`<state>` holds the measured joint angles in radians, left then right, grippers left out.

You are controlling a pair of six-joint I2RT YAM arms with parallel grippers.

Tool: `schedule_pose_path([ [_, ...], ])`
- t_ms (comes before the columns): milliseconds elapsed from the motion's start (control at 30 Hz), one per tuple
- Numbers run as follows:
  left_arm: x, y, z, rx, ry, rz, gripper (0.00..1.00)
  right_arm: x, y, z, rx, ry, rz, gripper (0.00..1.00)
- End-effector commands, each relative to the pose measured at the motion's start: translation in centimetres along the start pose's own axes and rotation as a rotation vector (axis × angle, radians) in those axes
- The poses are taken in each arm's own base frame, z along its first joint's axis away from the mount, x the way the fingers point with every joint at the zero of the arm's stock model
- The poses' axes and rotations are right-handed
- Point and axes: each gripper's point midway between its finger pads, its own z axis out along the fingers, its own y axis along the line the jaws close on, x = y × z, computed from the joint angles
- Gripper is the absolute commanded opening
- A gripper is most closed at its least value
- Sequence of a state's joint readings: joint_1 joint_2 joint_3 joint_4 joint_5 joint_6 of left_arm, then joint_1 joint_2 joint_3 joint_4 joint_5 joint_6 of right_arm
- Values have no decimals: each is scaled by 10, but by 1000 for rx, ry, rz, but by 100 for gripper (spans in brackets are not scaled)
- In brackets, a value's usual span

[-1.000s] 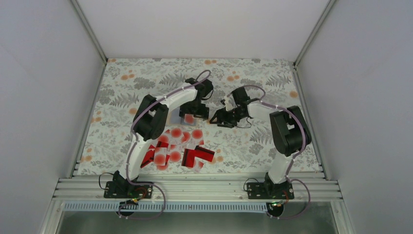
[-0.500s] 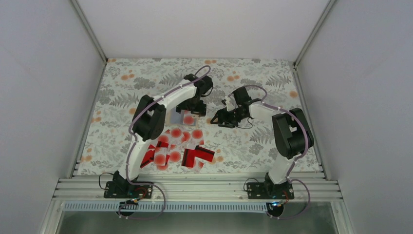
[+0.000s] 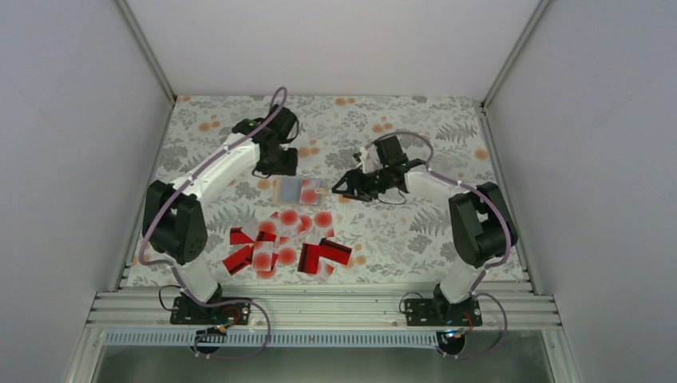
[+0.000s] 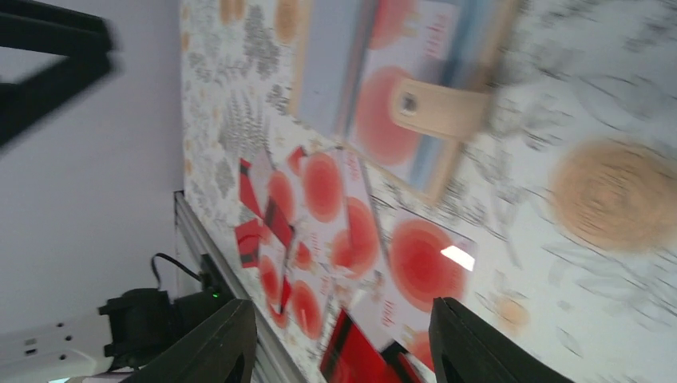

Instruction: Put the credit cards into the card holder

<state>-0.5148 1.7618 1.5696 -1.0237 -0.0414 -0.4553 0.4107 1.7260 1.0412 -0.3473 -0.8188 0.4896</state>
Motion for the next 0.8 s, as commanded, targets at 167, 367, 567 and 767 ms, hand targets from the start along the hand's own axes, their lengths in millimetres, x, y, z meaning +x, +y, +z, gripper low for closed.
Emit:
schedule_pose_path([
  [167, 9, 3, 59, 168, 68, 42, 22, -30, 60, 47, -78, 8, -52, 53],
  [367, 5, 3, 88, 141, 117, 41, 10, -34, 49, 75, -44, 46, 8, 52],
  [567, 5, 2, 103, 140, 152, 49, 7, -28, 49, 98, -36, 97, 9, 52],
  [767, 10, -1, 112, 162, 173, 61, 6, -26, 35, 107, -10, 114, 28, 52],
])
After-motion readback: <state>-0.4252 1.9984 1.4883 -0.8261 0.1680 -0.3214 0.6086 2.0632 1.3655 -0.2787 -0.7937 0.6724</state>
